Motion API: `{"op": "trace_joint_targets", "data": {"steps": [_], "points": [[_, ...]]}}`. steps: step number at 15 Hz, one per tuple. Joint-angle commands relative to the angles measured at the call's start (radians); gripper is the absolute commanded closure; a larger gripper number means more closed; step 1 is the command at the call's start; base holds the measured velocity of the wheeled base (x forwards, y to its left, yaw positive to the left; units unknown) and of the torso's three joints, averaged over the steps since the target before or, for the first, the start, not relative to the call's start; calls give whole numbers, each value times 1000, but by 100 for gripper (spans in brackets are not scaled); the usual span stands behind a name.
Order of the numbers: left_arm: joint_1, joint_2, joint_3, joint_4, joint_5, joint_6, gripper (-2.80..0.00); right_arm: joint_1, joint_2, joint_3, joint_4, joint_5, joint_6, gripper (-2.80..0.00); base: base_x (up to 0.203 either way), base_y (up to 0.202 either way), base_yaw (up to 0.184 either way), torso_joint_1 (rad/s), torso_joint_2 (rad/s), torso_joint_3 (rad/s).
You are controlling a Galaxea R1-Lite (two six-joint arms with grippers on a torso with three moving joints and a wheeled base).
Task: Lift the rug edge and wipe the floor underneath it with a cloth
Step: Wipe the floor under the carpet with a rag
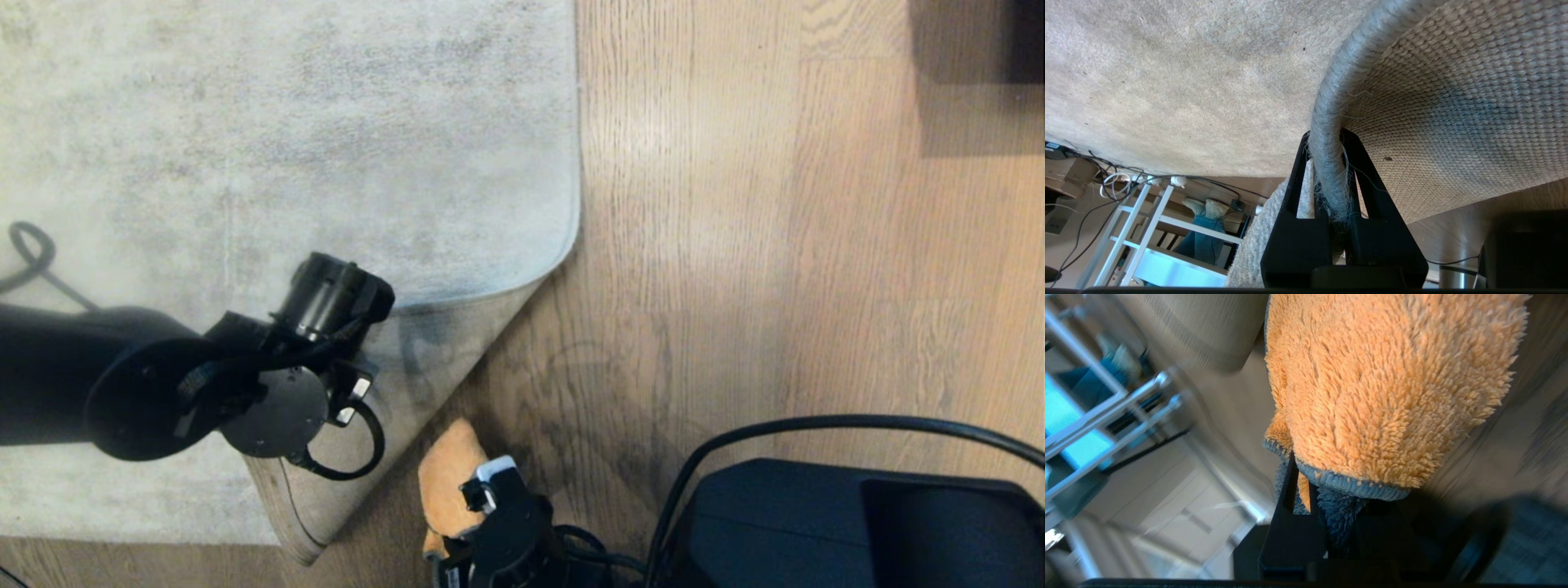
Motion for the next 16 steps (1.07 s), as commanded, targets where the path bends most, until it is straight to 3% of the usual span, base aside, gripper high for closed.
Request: {"op": "trace_joint_targets", "data": {"steps": [1,6,12,16], "points": [[0,2,0,-1,5,0,0,-51,10,-42,-2,0,-30,0,0,0,0,0,0,0],[0,2,2,-1,3,0,0,-160,4,-117,27,2,-94,0,0,0,0,0,0,0],[-1,8,2,-1,3,0,0,-259,-93,-118,66,9,-183,0,0,0,0,0,0,0],[-6,8,2,-1,3,0,0,-311,-190,-113,108,9,-196,0,0,0,0,0,0,0]]}}
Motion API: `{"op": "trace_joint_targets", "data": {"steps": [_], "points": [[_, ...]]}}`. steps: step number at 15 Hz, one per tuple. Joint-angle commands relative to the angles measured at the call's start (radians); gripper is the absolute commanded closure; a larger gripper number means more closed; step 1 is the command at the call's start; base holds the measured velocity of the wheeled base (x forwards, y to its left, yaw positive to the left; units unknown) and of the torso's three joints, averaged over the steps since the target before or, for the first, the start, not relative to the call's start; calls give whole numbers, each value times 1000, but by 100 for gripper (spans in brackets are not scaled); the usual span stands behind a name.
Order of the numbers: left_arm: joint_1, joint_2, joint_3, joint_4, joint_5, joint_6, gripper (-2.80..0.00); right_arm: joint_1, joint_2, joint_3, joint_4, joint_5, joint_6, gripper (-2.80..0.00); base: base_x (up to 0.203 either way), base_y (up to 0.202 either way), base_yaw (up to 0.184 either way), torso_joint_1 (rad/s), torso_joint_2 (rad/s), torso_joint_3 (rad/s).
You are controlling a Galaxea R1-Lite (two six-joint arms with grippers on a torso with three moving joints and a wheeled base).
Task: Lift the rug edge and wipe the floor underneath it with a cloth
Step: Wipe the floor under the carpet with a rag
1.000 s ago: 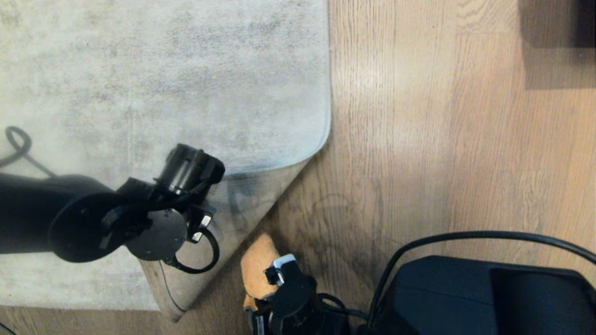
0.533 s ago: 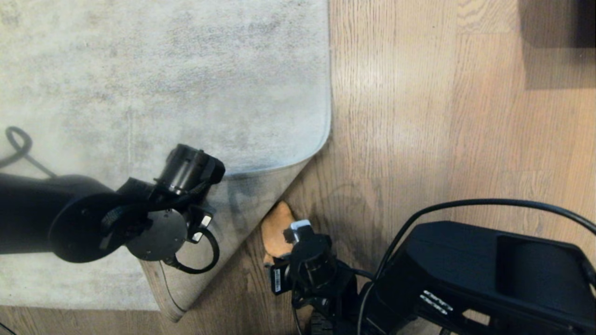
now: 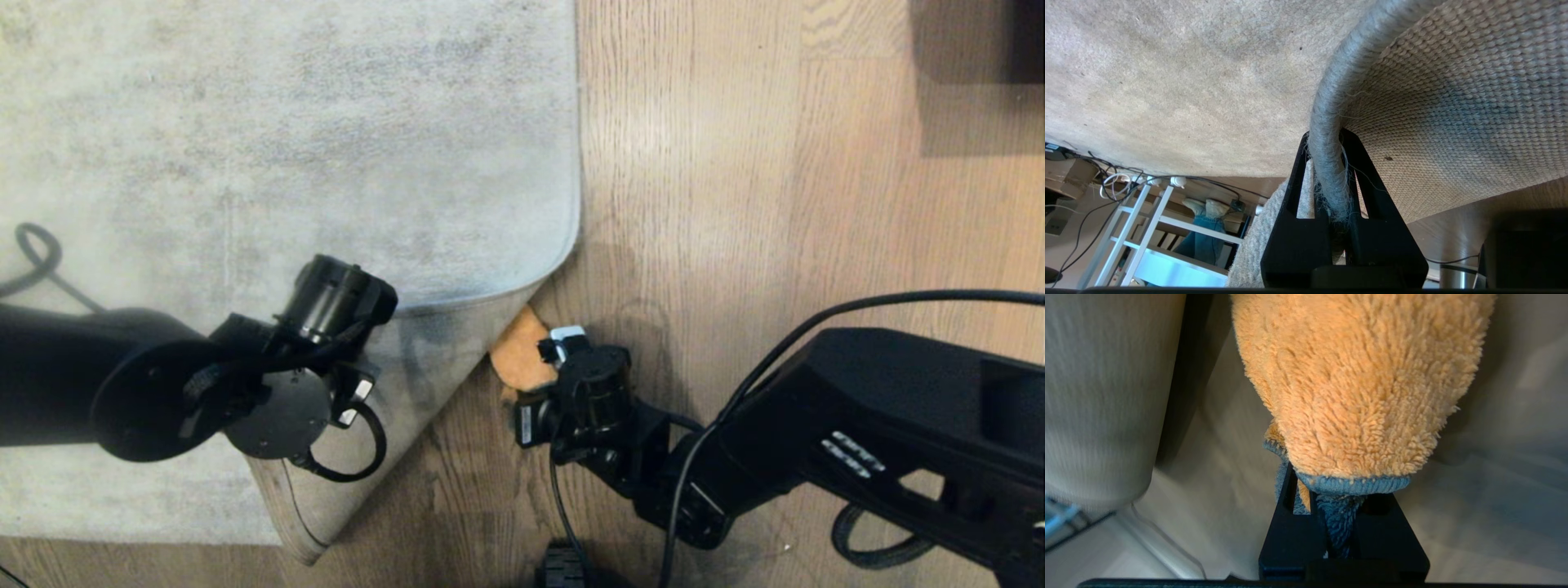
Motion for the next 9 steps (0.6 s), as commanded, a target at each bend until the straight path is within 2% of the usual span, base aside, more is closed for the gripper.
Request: {"op": "trace_joint_targets", "data": {"steps": [1,5,9], "points": [[-2,2,0,1,5,0,0,-34,-93,3,25,-3,-3,0,0,0,0,0,0,0],[-13,4,0,1,5,0,0,-92,-224,17,95,-2,-68,0,0,0,0,0,0,0],[-15,4,0,1,6,0,0,-111,-391,149,154,2,-94,0,0,0,0,0,0,0]]}}
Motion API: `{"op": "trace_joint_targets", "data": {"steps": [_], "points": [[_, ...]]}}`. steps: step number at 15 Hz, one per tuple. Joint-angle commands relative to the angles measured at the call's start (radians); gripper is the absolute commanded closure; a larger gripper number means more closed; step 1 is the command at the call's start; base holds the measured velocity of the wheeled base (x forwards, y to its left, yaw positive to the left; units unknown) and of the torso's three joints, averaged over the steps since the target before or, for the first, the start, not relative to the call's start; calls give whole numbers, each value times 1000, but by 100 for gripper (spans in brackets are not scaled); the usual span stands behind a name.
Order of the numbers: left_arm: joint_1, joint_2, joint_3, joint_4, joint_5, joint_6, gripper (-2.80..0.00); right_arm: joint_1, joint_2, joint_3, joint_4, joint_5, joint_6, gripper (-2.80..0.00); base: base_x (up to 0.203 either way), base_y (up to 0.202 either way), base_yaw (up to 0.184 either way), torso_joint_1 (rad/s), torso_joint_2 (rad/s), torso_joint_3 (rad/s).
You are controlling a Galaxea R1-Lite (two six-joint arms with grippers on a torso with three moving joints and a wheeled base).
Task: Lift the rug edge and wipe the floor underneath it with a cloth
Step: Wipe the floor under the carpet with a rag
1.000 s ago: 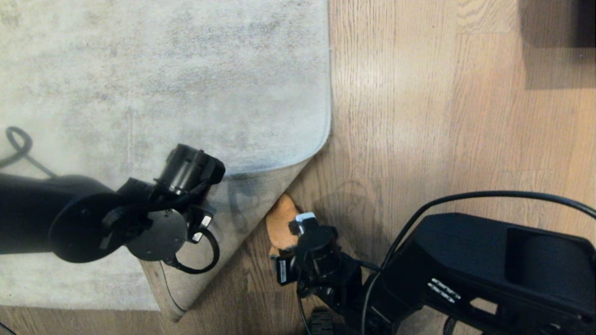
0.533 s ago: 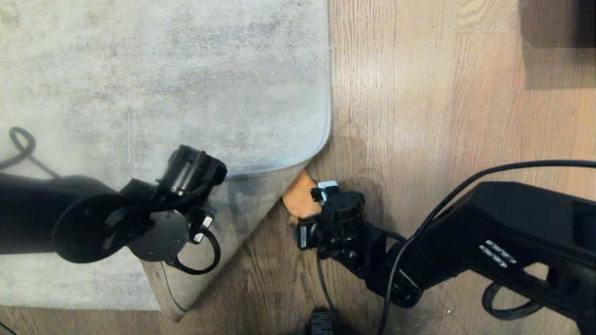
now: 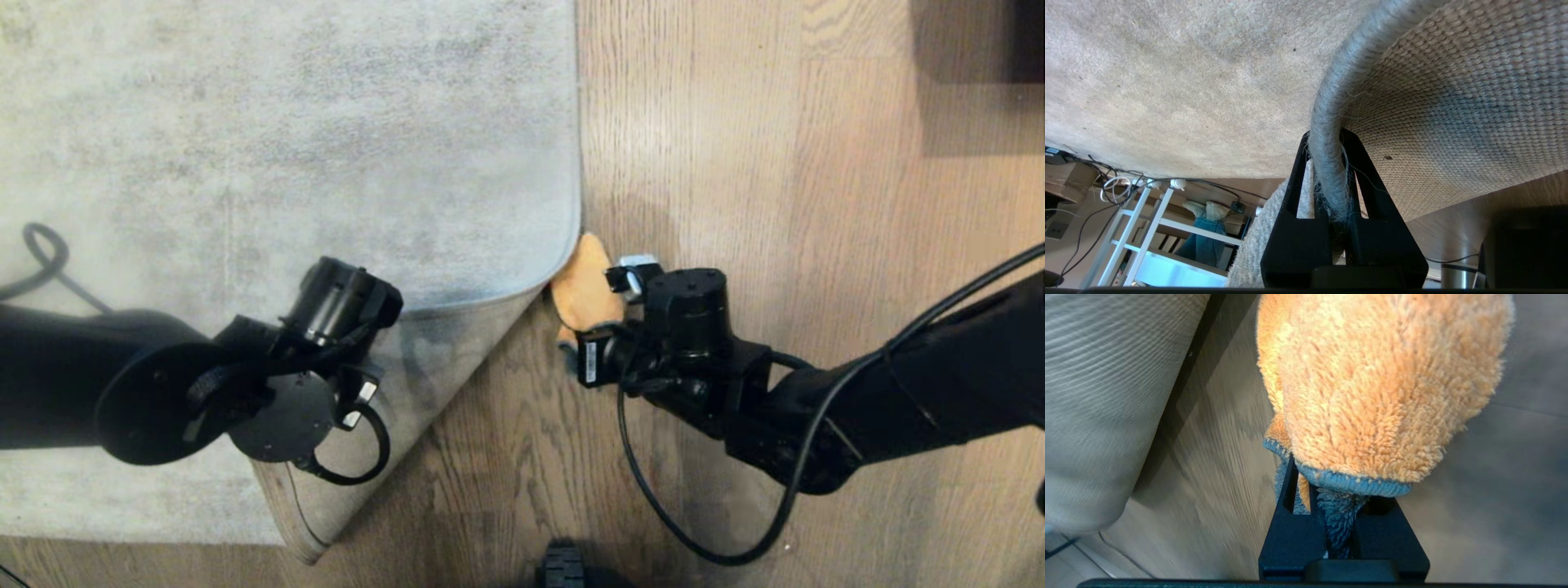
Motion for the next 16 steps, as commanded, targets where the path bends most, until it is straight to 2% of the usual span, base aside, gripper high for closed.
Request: {"op": "trace_joint_targets", "data": {"steps": [1,4,6,8,10,16], "points": [[0,1,0,0,5,0,0,-5,-145,116,12,2,0,0,0,0,0,0,0,0],[-2,3,0,0,6,0,0,13,-224,306,4,14,6,0,0,0,0,0,0,0],[-2,6,0,2,6,0,0,69,-238,394,-1,16,54,0,0,0,0,0,0,0],[-2,6,0,2,6,0,0,153,-200,422,-9,12,142,0,0,0,0,0,0,0],[-2,8,-1,0,6,0,0,228,-111,428,-56,4,193,0,0,0,0,0,0,0],[0,12,-1,0,6,0,0,417,268,424,-359,-37,209,0,0,0,0,0,0,0]]}}
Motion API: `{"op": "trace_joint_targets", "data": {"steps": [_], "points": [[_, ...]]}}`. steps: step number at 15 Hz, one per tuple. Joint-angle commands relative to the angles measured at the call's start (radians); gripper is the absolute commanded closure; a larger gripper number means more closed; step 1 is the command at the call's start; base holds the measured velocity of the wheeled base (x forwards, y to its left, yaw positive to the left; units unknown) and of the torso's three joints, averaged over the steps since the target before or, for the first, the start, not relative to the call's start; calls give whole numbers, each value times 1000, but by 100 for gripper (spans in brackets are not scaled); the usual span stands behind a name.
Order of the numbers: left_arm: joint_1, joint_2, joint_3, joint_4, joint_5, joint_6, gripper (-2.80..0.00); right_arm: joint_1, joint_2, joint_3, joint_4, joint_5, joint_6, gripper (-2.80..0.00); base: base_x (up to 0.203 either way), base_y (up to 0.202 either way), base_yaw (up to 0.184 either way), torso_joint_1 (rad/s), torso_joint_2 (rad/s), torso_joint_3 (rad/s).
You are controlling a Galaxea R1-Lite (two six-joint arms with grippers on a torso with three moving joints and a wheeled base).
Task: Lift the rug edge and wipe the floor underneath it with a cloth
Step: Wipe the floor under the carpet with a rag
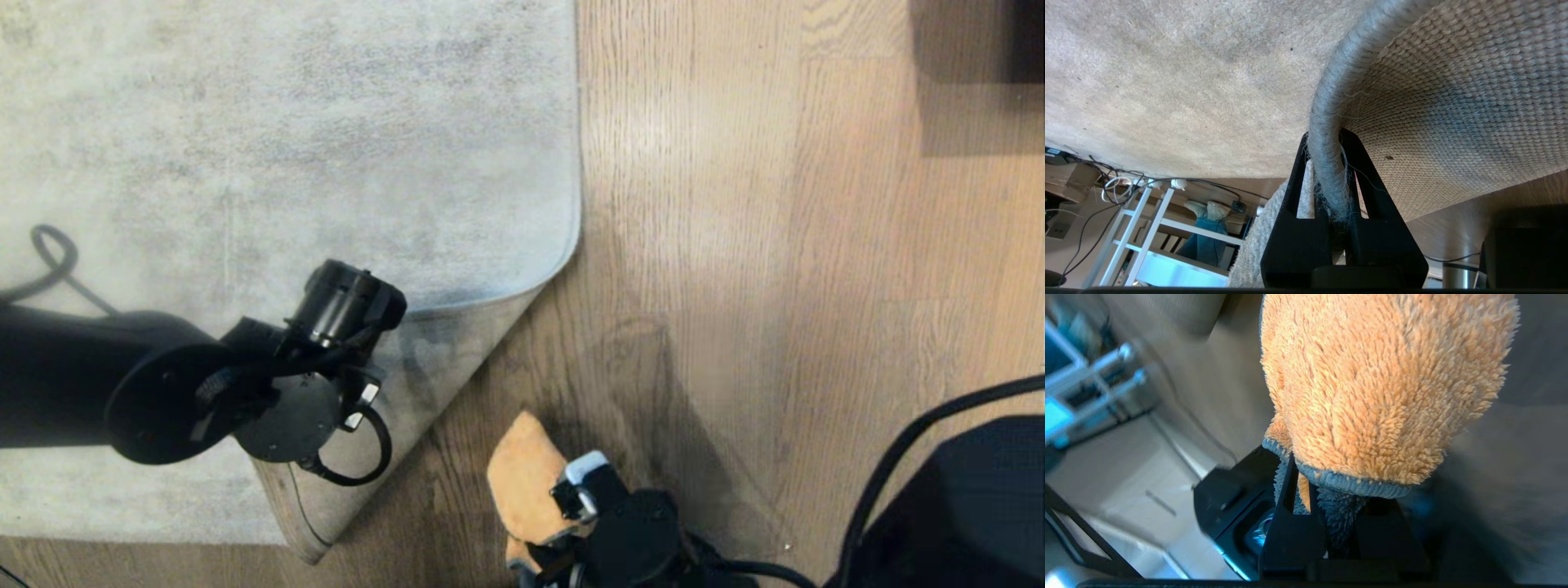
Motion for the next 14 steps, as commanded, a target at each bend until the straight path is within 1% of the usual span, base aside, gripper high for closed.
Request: {"op": "trace_joint_targets", "data": {"steps": [1,3,6,7,10,14], "points": [[1,1,0,0,5,0,0,55,191,-16,-110,-6,-1,0,0,0,0,0,0,0],[1,2,1,0,5,0,0,65,240,-67,-148,-8,-24,0,0,0,0,0,0,0],[-1,2,0,0,5,0,0,49,269,-168,-141,-10,-31,0,0,0,0,0,0,0],[1,2,1,0,5,0,0,35,280,-200,-139,-10,-37,0,0,0,0,0,0,0],[1,2,1,1,5,0,0,-28,312,-281,-141,-9,-115,0,0,0,0,0,0,0],[-1,1,2,2,5,0,0,-121,317,-367,-137,-7,-184,0,0,0,0,0,0,0]]}}
